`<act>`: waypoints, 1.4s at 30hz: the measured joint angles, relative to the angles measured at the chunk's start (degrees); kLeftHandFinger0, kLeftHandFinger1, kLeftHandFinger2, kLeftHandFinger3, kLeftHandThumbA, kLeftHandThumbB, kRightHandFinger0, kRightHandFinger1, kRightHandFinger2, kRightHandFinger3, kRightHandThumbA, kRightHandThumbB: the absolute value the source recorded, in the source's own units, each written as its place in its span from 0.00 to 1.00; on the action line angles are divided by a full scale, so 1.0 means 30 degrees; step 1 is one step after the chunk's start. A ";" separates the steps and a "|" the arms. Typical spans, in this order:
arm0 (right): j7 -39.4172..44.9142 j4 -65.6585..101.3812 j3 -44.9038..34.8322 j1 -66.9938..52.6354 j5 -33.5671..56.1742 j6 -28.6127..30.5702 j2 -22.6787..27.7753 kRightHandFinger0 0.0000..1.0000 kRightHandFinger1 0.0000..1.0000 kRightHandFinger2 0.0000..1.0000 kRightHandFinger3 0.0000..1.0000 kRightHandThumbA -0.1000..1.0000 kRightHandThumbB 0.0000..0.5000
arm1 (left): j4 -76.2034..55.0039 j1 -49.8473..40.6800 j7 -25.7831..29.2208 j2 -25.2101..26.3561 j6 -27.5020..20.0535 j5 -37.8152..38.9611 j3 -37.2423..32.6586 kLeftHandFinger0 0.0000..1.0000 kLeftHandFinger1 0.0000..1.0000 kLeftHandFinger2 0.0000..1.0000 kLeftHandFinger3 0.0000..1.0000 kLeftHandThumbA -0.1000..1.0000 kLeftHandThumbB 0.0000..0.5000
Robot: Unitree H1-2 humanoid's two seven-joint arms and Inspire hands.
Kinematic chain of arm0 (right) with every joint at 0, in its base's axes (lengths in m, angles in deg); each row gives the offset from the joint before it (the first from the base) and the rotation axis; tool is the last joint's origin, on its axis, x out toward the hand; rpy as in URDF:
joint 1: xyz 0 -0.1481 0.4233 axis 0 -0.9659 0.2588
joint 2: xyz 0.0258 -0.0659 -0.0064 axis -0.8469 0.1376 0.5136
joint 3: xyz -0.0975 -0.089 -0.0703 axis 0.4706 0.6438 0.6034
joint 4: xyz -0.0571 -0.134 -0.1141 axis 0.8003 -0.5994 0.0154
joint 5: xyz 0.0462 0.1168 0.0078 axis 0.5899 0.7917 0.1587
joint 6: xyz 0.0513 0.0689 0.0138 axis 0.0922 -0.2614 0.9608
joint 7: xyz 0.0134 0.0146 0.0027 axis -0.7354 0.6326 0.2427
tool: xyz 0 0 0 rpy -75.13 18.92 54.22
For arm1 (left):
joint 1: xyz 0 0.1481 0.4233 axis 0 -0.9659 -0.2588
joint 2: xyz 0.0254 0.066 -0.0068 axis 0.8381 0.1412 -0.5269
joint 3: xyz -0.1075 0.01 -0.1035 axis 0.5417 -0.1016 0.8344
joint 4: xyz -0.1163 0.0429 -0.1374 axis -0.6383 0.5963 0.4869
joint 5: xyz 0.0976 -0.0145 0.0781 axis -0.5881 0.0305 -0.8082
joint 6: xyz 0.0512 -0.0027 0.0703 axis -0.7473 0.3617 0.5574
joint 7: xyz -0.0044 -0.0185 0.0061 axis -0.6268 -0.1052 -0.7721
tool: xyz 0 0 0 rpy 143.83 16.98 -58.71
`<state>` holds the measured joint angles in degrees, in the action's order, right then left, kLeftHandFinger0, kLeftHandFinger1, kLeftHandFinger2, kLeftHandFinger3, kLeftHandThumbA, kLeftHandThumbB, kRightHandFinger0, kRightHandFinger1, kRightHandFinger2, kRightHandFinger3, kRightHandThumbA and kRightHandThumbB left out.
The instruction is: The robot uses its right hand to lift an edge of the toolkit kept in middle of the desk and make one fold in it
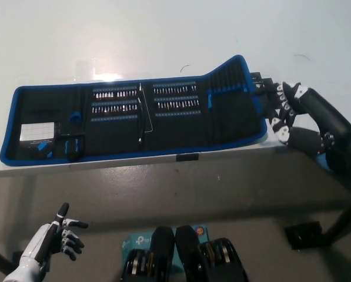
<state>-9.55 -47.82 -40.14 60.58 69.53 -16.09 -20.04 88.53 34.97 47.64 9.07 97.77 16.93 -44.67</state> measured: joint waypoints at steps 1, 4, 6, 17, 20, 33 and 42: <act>-0.0098 -0.0397 -0.0335 0.0070 0.0052 -0.0079 -0.0313 0.38 0.48 0.59 0.81 0.16 0.17 | -0.0007 0.0000 0.0001 -0.0039 0.0000 0.0000 0.0000 0.36 0.37 0.35 0.52 1.00 0.96; -0.0441 -0.1616 -0.1390 0.0359 0.0121 -0.0400 -0.1199 0.47 0.57 0.67 0.87 0.21 0.17 | -0.0011 -0.0007 0.0002 -0.0181 -0.0003 0.0000 0.0001 0.35 0.36 0.35 0.53 1.00 0.95; -0.0656 -0.2351 -0.1969 0.0568 0.0135 -0.0565 -0.1567 0.64 0.70 0.76 0.94 0.21 0.19 | -0.0010 -0.0030 0.0001 -0.0250 -0.0002 0.0002 0.0002 0.34 0.36 0.37 0.54 1.00 0.96; -0.2614 -0.6421 -0.4123 0.1230 0.0071 -0.0706 -0.2859 1.00 1.00 1.00 1.00 0.38 0.30 | -0.0106 -0.0147 0.0007 -0.0336 -0.0013 -0.0011 0.0030 0.36 0.38 0.39 0.57 1.00 0.98; -0.3094 -0.6903 -0.4242 0.1229 0.0049 -0.0864 -0.3342 1.00 1.00 1.00 1.00 0.35 0.30 | -0.0104 -0.0148 0.0007 -0.0340 -0.0014 -0.0011 0.0034 0.36 0.37 0.37 0.56 1.00 0.99; -0.5383 -0.9817 -0.4043 0.1548 -0.0137 -0.1192 -0.6729 1.00 1.00 1.00 1.00 0.29 0.22 | -0.0217 -0.0177 0.0007 -0.0357 -0.0028 -0.0021 0.0133 0.38 0.39 0.37 0.56 1.00 0.97; -0.6609 -1.0157 -0.3702 0.1989 -0.0289 -0.1134 -0.7819 1.00 1.00 1.00 1.00 0.20 0.17 | -0.0220 -0.0173 0.0004 -0.0357 -0.0048 -0.0021 0.0137 0.35 0.37 0.33 0.54 1.00 1.00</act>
<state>-29.37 -78.29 -51.25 66.54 68.66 -19.50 -43.50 87.87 34.46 47.66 8.00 97.62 16.87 -44.25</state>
